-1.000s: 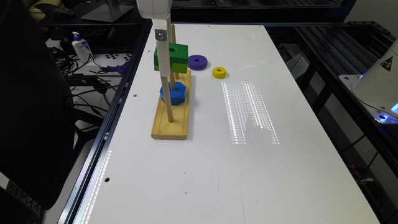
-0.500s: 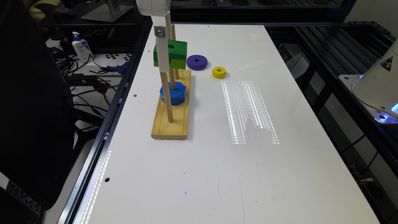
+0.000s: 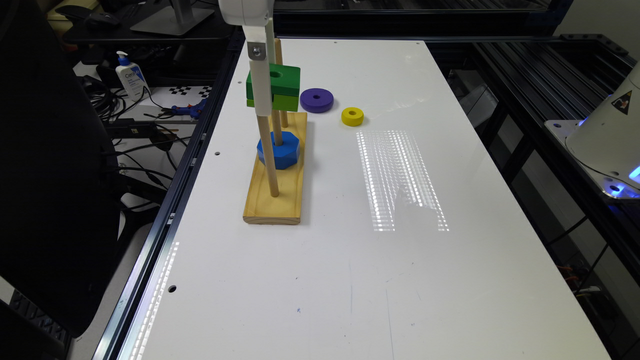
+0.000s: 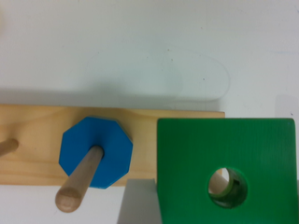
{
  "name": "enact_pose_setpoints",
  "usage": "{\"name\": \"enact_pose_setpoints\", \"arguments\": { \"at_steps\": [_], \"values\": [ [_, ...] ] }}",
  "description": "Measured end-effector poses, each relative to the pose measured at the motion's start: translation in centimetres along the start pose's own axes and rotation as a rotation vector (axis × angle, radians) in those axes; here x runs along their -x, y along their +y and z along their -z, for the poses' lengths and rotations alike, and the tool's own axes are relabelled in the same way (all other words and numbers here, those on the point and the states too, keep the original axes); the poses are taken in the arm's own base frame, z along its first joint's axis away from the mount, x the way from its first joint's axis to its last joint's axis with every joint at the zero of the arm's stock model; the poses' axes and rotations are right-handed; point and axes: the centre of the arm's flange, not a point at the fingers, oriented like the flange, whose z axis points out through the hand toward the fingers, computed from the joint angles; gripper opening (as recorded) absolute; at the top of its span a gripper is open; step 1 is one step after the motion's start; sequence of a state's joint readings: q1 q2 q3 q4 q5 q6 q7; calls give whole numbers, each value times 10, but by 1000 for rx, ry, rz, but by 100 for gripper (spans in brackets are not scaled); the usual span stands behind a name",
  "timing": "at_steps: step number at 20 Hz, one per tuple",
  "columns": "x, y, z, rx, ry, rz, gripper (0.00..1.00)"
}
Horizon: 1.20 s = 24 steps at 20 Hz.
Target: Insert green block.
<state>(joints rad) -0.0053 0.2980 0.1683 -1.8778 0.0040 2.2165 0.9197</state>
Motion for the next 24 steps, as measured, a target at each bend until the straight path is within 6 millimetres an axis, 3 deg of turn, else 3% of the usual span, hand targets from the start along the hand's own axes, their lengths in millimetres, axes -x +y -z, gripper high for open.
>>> {"name": "enact_pose_setpoints", "arguments": {
  "at_steps": [24],
  "values": [
    [7, -19, -1, -21, 5, 16, 0]
  ]
}}
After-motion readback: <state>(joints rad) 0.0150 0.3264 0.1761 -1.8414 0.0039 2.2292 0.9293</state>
